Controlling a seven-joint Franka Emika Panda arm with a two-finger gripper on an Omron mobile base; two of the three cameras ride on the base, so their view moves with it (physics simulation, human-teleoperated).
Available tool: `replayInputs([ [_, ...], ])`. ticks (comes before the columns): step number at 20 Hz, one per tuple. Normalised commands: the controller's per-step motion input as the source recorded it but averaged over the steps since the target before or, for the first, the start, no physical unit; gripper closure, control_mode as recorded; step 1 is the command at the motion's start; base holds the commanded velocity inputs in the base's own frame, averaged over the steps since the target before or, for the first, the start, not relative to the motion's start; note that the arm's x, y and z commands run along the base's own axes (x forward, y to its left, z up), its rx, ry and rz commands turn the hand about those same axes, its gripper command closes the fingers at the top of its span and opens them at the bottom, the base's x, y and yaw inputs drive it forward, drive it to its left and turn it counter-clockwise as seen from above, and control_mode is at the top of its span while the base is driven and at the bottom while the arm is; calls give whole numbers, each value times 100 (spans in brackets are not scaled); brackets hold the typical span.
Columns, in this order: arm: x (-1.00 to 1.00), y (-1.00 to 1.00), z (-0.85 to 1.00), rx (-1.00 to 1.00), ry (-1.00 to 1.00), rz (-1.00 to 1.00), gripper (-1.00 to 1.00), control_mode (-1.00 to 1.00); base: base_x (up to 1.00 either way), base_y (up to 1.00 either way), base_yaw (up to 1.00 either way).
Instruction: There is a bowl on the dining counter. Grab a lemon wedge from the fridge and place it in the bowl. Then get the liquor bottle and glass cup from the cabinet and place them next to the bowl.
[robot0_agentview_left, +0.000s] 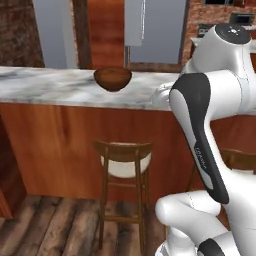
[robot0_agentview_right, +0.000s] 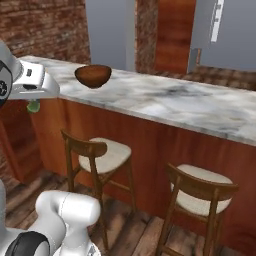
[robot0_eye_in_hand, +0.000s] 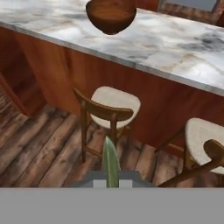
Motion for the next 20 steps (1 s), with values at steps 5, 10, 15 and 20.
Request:
replayInputs([
  [5,0,0,0,0,0,0,100,100,28,69,-36],
  [10,0,0,0,0,0,0,100,100,47,51,-34],
  [15,0,0,0,0,0,0,100,100,53,37,-31],
  [20,0,0,0,0,0,0,100,100,51,39,-31],
])
